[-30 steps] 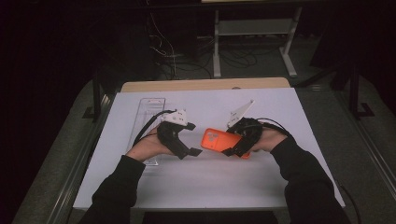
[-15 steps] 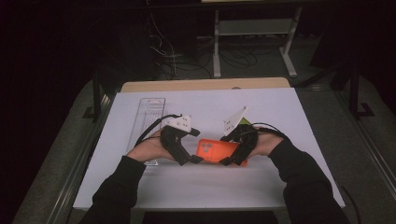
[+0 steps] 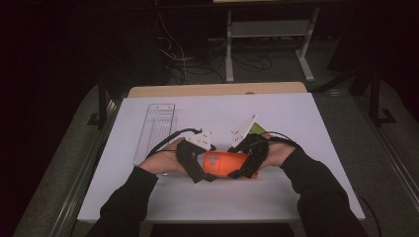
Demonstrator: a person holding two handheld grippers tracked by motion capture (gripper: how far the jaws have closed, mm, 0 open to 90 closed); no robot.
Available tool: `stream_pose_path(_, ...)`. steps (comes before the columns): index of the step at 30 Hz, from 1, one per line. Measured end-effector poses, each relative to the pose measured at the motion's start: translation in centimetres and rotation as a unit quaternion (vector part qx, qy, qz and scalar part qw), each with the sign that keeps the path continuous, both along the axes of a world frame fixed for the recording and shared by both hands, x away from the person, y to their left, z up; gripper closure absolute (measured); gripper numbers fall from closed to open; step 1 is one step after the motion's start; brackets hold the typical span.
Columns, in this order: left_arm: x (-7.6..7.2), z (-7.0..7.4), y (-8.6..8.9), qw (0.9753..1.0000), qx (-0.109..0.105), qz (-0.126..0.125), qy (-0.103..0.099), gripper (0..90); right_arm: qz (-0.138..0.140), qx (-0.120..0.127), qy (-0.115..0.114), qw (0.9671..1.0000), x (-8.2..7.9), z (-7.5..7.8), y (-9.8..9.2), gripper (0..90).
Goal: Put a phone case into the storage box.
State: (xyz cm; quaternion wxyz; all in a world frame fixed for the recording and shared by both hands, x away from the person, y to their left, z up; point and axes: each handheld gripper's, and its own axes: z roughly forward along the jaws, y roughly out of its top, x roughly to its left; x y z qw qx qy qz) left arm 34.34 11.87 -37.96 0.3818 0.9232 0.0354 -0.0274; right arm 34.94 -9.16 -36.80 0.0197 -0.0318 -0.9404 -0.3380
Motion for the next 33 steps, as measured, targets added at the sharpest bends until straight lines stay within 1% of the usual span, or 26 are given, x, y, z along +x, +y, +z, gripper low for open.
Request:
stream_pose_path(2,0.01,-0.01,-0.13,1.0,0.002,-0.007,-0.003,0.0,0.003,-0.001,0.0,1.0,-0.05,0.0,0.09,15.1)
stream_pose_path(4,-0.06,-0.06,-0.18,1.0,0.003,-0.006,-0.001,0.0,0.003,-0.001,0.0,1.0,-0.11,0.0,0.14,15.2)
stream_pose_path(5,-0.13,-0.17,-0.33,1.0,0.003,-0.006,-0.003,0.0,-0.003,-0.006,0.009,0.9999,-0.3,0.04,0.21,15.1)
stream_pose_path(6,-0.13,-0.17,-0.33,1.0,0.003,-0.006,-0.003,0.0,0.005,0.001,0.0,1.0,-0.19,0.02,0.32,15.1)
stream_pose_path(7,-0.17,-0.25,-0.41,0.9999,0.008,-0.009,-0.004,0.0,0.006,0.001,0.0,1.0,-0.22,0.05,0.36,15.2)
stream_pose_path(10,-0.19,-0.34,-0.49,0.9999,0.009,-0.011,-0.006,0.0,0.008,0.003,-0.001,1.0,-0.34,0.11,0.5,15.2)
stream_pose_path(11,-0.21,-0.35,-0.49,0.9998,0.016,-0.011,-0.008,0.6,0.009,0.001,-0.002,1.0,-0.41,0.16,0.61,15.2)
stream_pose_path(13,-0.21,-0.36,-0.49,0.9997,0.018,-0.011,-0.011,6.2,0.011,0.004,-0.002,0.9999,-0.45,0.17,0.69,15.2)
stream_pose_path(17,-0.18,-0.37,-0.44,0.9997,0.019,-0.014,-0.007,7.7,0.014,0.002,-0.001,0.9999,-0.47,0.16,0.75,15.2)
stream_pose_path(18,-0.21,-0.33,-0.42,0.9997,0.019,-0.014,-0.007,8.8,0.014,0.002,-0.002,0.9999,-0.47,0.18,0.74,15.2)
stream_pose_path(19,-0.27,-0.31,-0.41,0.9997,0.014,-0.017,-0.002,11.7,0.014,0.003,-0.003,0.9999,-0.47,0.19,0.72,15.2)
stream_pose_path(27,-0.33,-0.36,-0.52,0.9995,0.018,-0.025,-0.006,14.6,0.019,0.003,0.0,0.9998,-0.48,0.18,0.62,15.2)
stream_pose_path(28,-0.3,-0.37,-0.5,0.9995,0.019,-0.026,-0.003,14.9,0.019,0.001,-0.002,0.9998,-0.47,0.17,0.6,15.2)
stream_pose_path(30,-0.3,-0.4,-0.45,0.9995,0.018,-0.027,0.004,15.5,0.019,0.001,0.003,0.9998,-0.44,0.13,0.63,15.1)
stream_pose_path(32,-0.25,-0.39,-0.36,0.9994,0.019,-0.028,0.007,15.8,0.018,0.001,0.007,0.9998,-0.42,0.07,0.7,14.9)
stream_pose_path(33,-0.26,-0.35,-0.31,0.9994,0.018,-0.026,0.009,15.8,0.021,0.003,0.005,0.9998,-0.4,0.04,0.71,14.8)
